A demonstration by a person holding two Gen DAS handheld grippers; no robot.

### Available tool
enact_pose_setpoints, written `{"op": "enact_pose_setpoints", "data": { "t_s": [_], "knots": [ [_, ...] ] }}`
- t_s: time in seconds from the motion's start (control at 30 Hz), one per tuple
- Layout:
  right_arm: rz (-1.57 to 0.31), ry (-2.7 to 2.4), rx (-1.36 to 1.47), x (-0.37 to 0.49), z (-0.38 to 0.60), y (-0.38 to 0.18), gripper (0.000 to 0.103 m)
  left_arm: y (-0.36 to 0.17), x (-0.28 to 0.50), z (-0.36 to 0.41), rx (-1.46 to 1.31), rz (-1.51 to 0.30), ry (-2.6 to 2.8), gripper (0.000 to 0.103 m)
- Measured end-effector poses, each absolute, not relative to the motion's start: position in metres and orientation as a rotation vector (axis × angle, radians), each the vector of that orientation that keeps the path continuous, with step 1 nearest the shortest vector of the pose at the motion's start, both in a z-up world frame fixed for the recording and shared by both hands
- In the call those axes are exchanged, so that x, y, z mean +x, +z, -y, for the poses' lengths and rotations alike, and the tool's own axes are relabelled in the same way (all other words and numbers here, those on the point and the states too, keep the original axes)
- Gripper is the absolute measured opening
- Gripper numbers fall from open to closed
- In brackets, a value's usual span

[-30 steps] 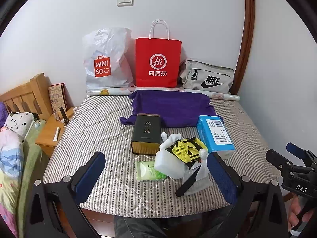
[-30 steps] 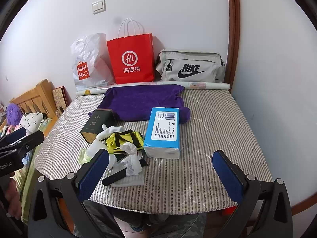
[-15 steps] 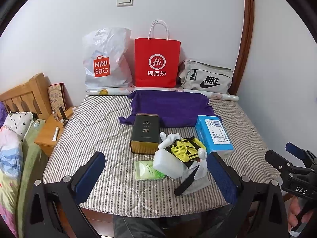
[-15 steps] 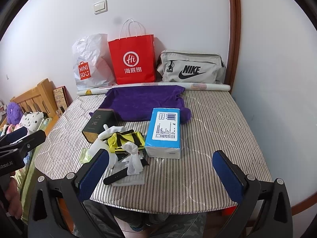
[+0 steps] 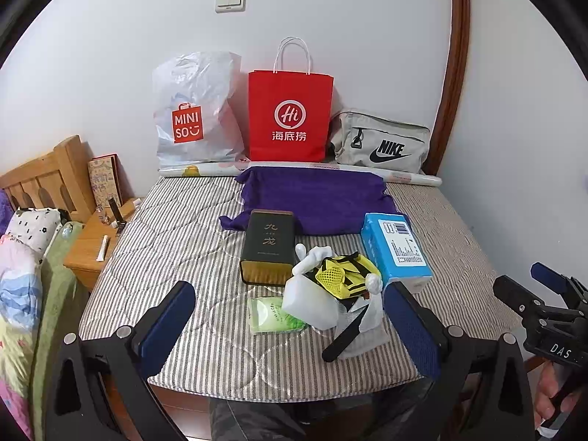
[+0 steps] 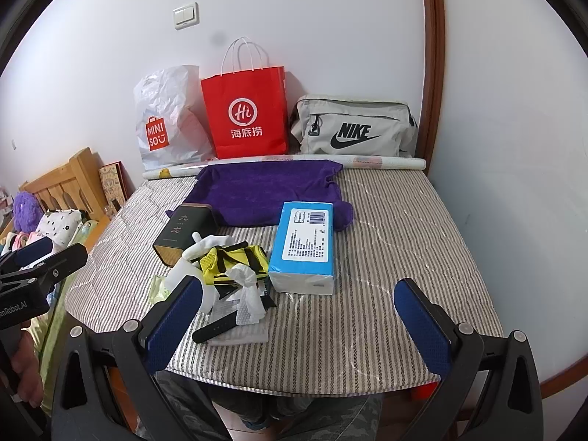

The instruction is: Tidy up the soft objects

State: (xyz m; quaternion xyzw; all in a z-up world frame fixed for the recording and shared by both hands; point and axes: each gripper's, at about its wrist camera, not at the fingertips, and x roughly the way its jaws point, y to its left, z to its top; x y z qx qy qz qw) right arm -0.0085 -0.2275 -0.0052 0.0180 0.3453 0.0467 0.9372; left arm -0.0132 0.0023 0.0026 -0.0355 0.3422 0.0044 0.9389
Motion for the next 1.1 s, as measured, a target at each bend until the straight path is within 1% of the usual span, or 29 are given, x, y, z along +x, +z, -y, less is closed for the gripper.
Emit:
{"op": "enact_pose_setpoints", "data": {
  "t_s": [0.83, 1.1],
  "knots": [
    [-0.699, 0.105, 0.034, -0.0081, 0.227, -0.0073, 0.103, 0.0032, -0.016, -0.0054, -0.067, -0.696, 0.022, 0.103],
    [-0.692, 0.113, 0.041, -0.0096, 0.2268, -0.0064, 0.101, 0.0037, -0.0152, -0.0035, -0.064, -0.698, 0.021, 0.103]
  ]
}}
